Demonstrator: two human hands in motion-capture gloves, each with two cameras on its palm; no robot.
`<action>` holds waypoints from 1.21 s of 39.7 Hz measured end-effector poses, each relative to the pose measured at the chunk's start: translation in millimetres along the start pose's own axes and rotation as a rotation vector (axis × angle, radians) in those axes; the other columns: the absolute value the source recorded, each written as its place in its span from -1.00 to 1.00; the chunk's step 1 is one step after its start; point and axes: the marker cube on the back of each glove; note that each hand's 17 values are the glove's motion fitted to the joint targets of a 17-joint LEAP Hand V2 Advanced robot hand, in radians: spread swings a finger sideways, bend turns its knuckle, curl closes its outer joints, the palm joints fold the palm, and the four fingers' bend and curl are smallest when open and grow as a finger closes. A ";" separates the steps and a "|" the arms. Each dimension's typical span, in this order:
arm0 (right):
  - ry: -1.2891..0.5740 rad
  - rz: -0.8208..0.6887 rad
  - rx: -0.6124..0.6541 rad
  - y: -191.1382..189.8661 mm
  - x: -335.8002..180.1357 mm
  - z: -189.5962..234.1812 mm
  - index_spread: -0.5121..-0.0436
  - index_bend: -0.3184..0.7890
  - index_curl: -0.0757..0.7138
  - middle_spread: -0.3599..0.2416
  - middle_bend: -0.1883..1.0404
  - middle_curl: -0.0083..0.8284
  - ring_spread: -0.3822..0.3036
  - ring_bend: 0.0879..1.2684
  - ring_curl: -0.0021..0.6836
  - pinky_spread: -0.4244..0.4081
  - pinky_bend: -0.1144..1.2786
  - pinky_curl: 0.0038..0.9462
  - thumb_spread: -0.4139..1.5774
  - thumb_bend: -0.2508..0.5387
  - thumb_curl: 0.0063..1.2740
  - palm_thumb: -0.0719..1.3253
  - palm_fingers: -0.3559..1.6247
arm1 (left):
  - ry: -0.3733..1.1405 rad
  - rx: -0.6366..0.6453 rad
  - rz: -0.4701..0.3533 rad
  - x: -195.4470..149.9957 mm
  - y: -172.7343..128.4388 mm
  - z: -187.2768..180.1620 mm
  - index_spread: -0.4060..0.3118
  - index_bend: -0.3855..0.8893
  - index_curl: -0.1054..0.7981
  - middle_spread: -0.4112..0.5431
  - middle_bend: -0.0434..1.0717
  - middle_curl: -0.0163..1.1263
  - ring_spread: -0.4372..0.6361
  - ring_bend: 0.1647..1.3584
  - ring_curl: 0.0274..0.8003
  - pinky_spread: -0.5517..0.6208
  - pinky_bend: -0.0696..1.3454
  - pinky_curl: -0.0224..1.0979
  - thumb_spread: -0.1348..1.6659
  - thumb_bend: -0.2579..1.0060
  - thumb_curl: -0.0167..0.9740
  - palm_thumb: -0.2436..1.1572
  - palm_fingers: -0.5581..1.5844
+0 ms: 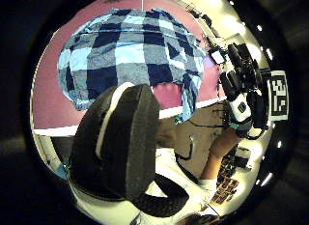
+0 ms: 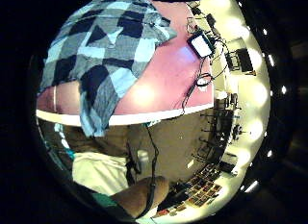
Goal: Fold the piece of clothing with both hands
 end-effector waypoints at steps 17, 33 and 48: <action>0.019 0.017 -0.009 6.3 6.1 -7.8 -0.38 -0.14 -0.38 0.05 -0.29 -0.53 0.51 -0.76 -0.65 0.64 -0.32 -0.59 0.56 -0.02 -0.85 -0.51 -0.52 | -0.003 0.012 0.007 2.4 -3.5 2.1 -0.03 -0.26 -0.62 0.01 -0.49 -0.57 0.21 -0.19 -0.42 0.39 -0.10 -0.47 0.32 -0.57 -0.78 -0.51 -0.15; 0.018 0.001 -0.011 6.7 8.7 -5.3 -0.47 -0.15 -0.23 0.03 -0.31 -0.36 0.55 -0.76 -0.52 0.69 -0.31 -0.46 0.70 -0.17 -0.78 -0.50 -0.54 | -0.005 0.034 0.000 2.9 4.0 -4.1 -0.03 -0.25 -0.52 0.03 -0.48 -0.44 0.24 -0.12 -0.35 0.42 -0.07 -0.39 0.45 -0.61 -0.66 -0.51 -0.19; 0.021 -0.011 -0.143 13.4 31.0 76.4 -0.47 -0.36 -0.37 0.25 -0.49 -0.43 0.59 -0.55 -0.34 0.69 -0.03 -0.29 0.69 -0.37 -0.74 -0.53 -0.77 | -0.025 -0.008 -0.057 -11.7 -10.9 96.2 -0.05 -0.22 -0.42 0.04 -0.53 -0.39 0.23 -0.13 -0.34 0.39 -0.07 -0.35 0.47 -0.62 -0.60 -0.52 -0.18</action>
